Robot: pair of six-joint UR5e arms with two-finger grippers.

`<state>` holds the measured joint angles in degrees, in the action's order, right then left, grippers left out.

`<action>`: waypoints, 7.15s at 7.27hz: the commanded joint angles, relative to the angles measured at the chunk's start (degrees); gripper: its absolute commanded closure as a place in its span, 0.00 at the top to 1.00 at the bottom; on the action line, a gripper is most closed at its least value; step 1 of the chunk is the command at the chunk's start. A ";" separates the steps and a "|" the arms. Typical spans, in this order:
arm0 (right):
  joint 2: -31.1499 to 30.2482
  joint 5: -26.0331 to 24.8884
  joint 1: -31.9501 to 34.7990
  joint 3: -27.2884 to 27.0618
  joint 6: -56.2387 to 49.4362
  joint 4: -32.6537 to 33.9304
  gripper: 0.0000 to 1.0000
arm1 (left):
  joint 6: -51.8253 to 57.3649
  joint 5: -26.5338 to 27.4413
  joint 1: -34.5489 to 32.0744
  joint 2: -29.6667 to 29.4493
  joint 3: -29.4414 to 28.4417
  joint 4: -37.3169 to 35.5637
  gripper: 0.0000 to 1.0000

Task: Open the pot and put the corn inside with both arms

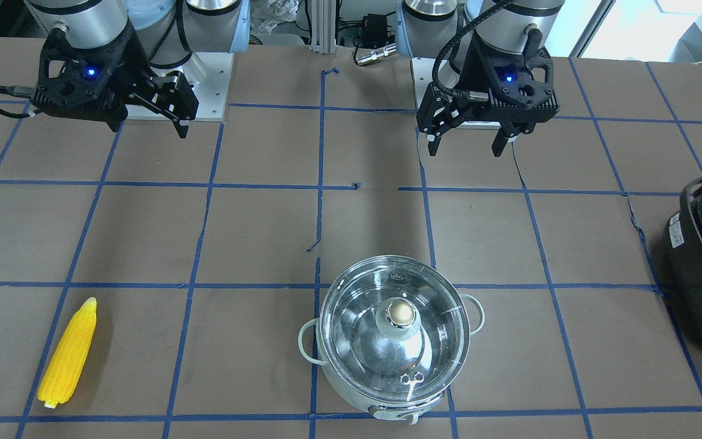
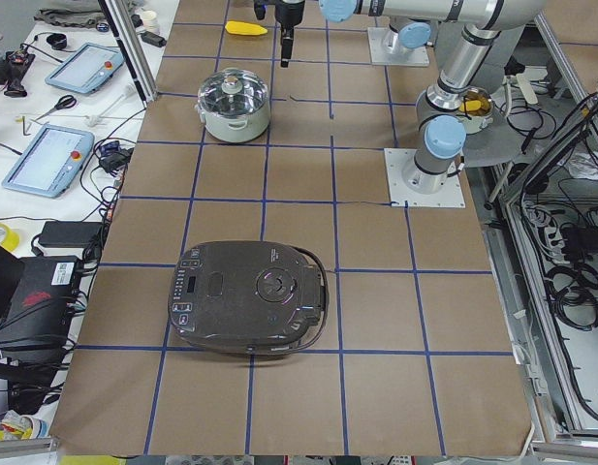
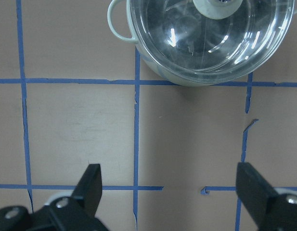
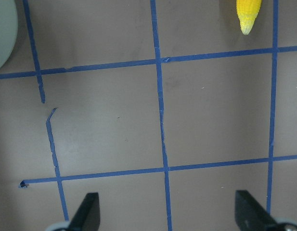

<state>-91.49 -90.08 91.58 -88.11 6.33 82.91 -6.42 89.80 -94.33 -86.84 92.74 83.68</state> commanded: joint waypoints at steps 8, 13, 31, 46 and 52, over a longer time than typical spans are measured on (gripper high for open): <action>0.00 0.00 0.00 0.04 0.09 0.14 1.00 | 0.00 0.02 0.11 0.44 0.42 0.08 1.00; -0.09 -0.36 -0.09 -0.13 -0.26 0.14 1.00 | 0.00 0.02 0.20 0.79 0.68 0.08 1.00; 27.76 -6.25 -14.14 -10.77 -9.23 43.98 1.00 | -7.74 0.46 -5.06 -28.91 -14.51 -11.43 1.00; 27.16 -1.14 -3.31 10.10 -1.81 26.66 0.00 | 3.04 0.64 3.59 -24.18 -14.37 -5.37 0.00; 33.54 -0.53 26.33 21.48 15.18 25.18 0.00 | 23.82 0.55 22.24 -21.09 1.27 -14.30 0.00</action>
<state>-61.03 -90.77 112.66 -68.51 18.80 107.21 16.31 90.39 -74.91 -107.98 90.43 73.60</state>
